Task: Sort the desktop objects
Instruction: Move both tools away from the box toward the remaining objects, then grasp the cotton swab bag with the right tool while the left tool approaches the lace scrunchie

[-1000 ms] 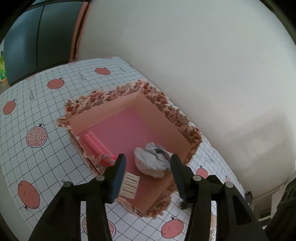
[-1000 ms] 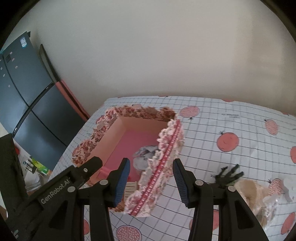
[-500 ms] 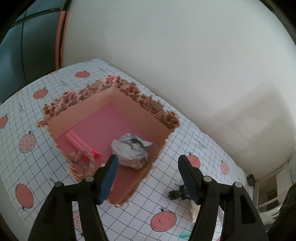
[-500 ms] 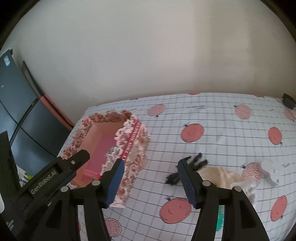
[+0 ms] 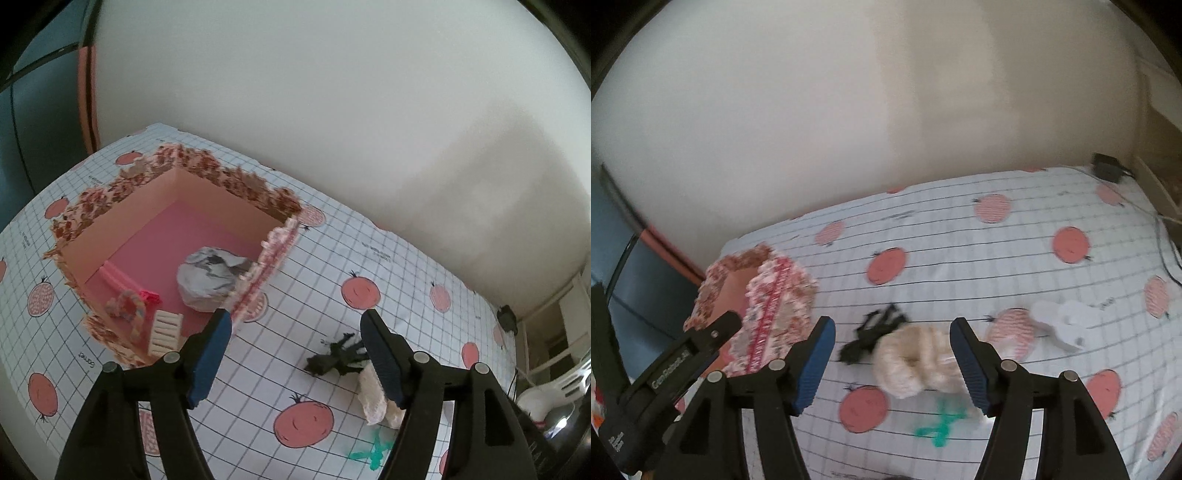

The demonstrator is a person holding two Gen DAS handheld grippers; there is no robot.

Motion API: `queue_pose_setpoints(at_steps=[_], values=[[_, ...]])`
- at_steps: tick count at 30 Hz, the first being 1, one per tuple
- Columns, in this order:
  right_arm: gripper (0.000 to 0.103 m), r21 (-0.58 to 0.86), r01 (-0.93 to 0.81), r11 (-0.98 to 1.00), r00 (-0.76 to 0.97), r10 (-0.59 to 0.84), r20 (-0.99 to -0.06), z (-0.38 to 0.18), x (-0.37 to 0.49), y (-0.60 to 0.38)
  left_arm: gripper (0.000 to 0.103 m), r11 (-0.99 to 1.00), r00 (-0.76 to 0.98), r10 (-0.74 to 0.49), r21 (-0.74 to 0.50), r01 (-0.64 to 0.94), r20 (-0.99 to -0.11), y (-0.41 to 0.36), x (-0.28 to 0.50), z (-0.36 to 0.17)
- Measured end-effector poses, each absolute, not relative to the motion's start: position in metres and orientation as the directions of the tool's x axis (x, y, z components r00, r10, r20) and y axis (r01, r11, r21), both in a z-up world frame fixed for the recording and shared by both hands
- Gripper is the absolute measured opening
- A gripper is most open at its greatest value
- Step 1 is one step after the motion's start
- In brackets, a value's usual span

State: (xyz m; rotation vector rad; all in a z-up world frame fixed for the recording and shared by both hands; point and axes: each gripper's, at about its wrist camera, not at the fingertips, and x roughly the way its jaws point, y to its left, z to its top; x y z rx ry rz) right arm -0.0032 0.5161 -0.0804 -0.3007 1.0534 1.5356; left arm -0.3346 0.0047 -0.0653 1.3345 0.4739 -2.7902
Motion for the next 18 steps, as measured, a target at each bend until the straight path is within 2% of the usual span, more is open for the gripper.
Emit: queue_pose_setpoints(at_steps=[9, 18], values=[[0.068, 0.444, -0.874, 0.199, -0.203, 0.680, -0.705, -0.079, 0.052, 0.508, 0.074, -0.972, -0.609, 0.134, -0.224, 0.073, -0.781, 0.048, -0.337, -0.072], [0.069, 0.440, -0.843, 0.308, -0.178, 0.613, -0.770, -0.110, 0.082, 0.506, 0.075, -0.973, -0.550, 0.172, -0.227, 0.034, -0.817, 0.080, -0.341, -0.091]])
